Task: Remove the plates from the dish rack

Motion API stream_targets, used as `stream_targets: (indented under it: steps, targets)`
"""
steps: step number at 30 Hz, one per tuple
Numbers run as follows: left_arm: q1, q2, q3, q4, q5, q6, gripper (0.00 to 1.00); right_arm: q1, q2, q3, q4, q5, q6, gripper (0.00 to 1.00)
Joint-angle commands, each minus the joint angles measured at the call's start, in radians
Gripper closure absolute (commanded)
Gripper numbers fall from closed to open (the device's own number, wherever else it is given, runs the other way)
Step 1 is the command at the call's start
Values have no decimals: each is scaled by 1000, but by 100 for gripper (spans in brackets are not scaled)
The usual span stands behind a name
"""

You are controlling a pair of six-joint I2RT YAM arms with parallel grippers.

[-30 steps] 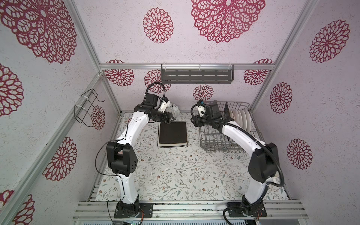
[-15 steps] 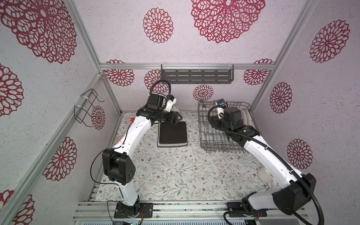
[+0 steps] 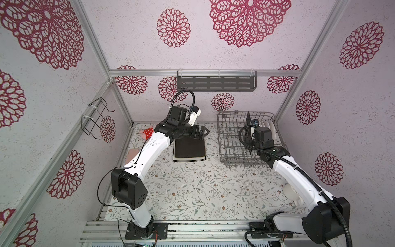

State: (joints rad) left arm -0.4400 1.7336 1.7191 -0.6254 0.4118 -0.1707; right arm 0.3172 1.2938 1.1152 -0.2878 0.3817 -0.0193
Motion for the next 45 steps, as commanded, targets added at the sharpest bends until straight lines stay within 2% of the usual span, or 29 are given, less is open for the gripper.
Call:
stream_targets:
  steps: [1,13,19,41,45]
  targets:
    - [-12,-31,-9,24,-5,-7,3,-39,-5,-10,68,-26,28,20]
    - [-32,-23,-29,18,-7,12,3,-82,137,-31,194,-91,39,24]
    - [-32,4,28,-36,4,29,3,-96,212,-23,236,-111,35,28]
    - [-53,93,114,-50,9,11,3,-148,370,-8,336,-192,34,39]
    - [-54,103,124,-59,10,17,3,-151,388,-8,355,-194,39,45]
